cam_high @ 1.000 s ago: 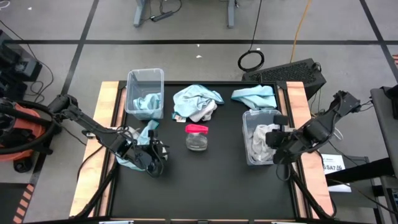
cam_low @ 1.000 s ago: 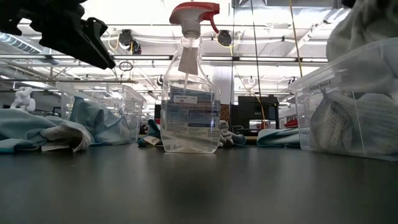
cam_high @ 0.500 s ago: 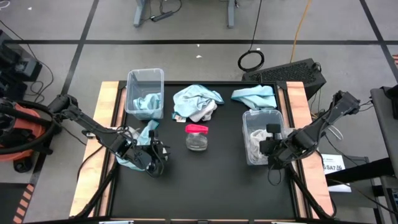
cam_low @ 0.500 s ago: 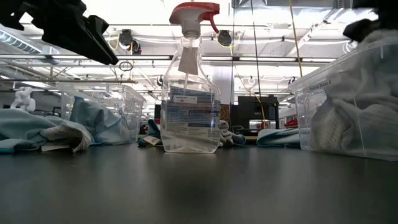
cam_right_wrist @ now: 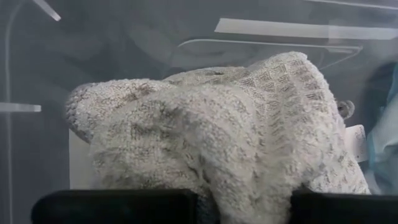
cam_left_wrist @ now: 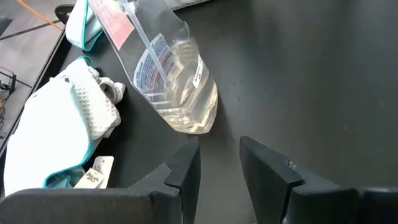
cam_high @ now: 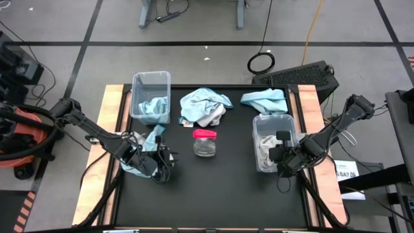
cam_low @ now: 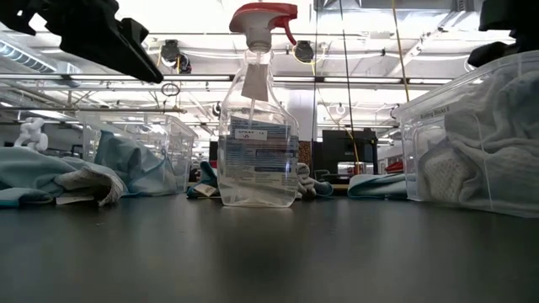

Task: Sort microfiber towel by color & place in baskets
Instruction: Put the bottom gray towel into the right transparent bin

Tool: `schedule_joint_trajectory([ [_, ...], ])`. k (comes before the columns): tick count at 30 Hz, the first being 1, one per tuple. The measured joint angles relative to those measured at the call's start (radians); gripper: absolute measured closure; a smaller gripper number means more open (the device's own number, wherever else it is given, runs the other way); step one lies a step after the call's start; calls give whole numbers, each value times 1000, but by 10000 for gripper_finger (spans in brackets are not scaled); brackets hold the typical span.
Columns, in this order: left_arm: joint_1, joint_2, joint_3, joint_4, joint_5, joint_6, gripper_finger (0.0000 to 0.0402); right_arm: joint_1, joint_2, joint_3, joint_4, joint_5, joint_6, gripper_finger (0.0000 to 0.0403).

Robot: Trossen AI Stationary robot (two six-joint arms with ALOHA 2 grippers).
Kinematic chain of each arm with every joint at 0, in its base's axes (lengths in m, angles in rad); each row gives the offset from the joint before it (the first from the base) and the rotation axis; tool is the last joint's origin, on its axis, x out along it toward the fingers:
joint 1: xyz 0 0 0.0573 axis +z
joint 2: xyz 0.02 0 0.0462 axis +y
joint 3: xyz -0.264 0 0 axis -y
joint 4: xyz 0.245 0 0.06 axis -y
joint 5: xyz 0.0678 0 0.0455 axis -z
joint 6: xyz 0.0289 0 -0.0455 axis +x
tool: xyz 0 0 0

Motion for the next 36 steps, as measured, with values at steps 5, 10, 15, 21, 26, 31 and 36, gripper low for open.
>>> schedule_joint_trajectory([
  [5, 0, 0, 0, 11, 0, 0, 281, 0, 0, -1, 0, 5, 10, 336],
  [10, 0, 0, 0, 10, 1, 1, 281, 0, 1, -1, 0, 6, 16, 300],
  [15, 0, 0, 0, 10, 2, 1, 281, 0, -15, -2, -2, 14, 18, 253],
  [21, 0, 0, 0, 9, 2, 1, 281, -1, -39, -3, -8, 16, 28, 206],
  [26, 0, 0, 0, 8, 3, 1, 281, 0, -51, 24, -29, 11, 28, 187],
  [31, 0, 0, 0, 8, 3, 1, 281, 0, -51, 111, -90, 8, 28, 184],
  [36, 0, 0, 1, 8, 4, 1, 281, 0, -52, 217, -147, 6, 23, 184],
])
